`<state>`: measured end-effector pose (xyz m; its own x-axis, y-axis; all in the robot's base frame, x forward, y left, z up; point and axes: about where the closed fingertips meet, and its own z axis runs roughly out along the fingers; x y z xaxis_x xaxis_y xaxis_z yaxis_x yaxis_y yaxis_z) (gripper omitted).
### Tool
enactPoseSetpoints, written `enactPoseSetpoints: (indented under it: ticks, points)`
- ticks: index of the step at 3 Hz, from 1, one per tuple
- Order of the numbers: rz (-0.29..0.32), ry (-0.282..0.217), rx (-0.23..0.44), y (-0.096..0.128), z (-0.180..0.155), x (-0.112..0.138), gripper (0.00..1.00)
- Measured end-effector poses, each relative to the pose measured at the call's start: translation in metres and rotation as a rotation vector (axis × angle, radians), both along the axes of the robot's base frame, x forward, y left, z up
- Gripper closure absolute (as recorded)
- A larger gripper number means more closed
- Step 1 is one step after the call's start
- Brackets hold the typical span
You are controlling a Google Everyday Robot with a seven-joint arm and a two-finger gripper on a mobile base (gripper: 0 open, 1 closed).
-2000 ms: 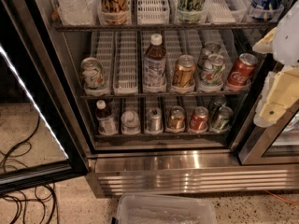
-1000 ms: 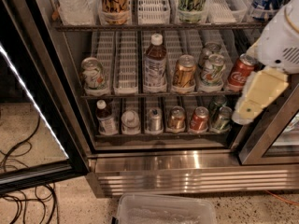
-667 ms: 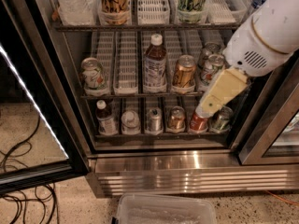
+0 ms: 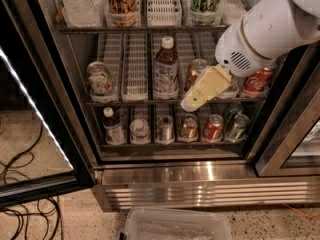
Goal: Pick 7up can from middle shelf of fridge
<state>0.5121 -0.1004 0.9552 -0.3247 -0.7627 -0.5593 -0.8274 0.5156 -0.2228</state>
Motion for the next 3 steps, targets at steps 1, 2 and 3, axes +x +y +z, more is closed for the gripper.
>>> enactPoseSetpoints:
  ticks: [1,2,3]
  points:
    - [-0.007,-0.002,0.014,0.005,-0.004,0.001,0.00]
    - [-0.108,-0.011,0.029,-0.001,-0.027,0.002,0.00]
    - [-0.279,-0.042,0.066,-0.024,-0.056,0.003,0.00]
